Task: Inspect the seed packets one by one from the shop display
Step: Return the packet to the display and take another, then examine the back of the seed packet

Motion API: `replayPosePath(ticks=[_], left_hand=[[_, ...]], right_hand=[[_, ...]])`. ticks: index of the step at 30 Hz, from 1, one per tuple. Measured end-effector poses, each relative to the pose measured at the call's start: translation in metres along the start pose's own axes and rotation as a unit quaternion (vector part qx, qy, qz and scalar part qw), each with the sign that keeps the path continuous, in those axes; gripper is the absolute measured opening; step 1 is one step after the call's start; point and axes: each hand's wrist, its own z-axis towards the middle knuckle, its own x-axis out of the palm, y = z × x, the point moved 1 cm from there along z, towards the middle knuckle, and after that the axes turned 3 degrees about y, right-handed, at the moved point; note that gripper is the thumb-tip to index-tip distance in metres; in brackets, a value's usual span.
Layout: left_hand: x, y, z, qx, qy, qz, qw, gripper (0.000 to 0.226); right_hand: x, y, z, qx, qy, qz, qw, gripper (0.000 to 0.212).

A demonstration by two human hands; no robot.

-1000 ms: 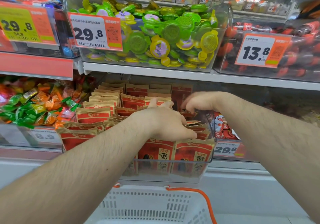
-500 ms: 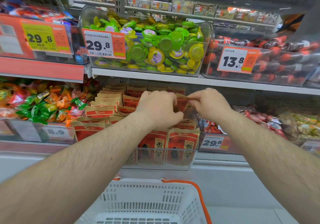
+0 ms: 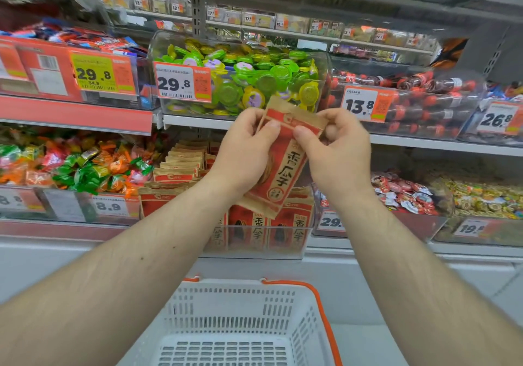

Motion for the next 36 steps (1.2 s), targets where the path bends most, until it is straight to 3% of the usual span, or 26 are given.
replayPosePath(ticks=[5,9,16,27,30,33,36], left_hand=[[-0.016,0.02,-0.03,-0.125,-0.023,-0.017,0.992,0.02],[-0.026,0.04,-0.057,-0.188,-0.026,-0.05,0.981,0.027],[-0.035,0.078,-0.095,-0.291,-0.049,-0.179,0.939,0.027],[-0.033,0.091,-0.105,-0.297,-0.067,-0.208,0.929,0.026],[-0.037,0.09,-0.103,-0.294,-0.079,-0.205,0.93,0.027],[-0.042,0.088,-0.1,-0.284,-0.079,-0.197,0.935,0.026],[-0.046,0.089,-0.101,-0.286,-0.07,-0.178,0.939,0.028]], right_hand=[[0.017,-0.016,-0.03,0.113,0.024,0.016,0.993,0.02],[0.023,-0.033,-0.058,0.202,0.064,0.053,0.976,0.005],[0.026,-0.057,-0.098,0.28,0.089,0.051,0.955,0.026],[0.024,-0.067,-0.103,0.289,0.106,0.057,0.95,0.028],[0.018,-0.065,-0.104,0.279,0.174,0.022,0.944,0.025],[0.015,-0.066,-0.107,0.295,0.27,-0.016,0.917,0.03],[0.016,-0.068,-0.109,0.298,0.298,-0.037,0.906,0.031]])
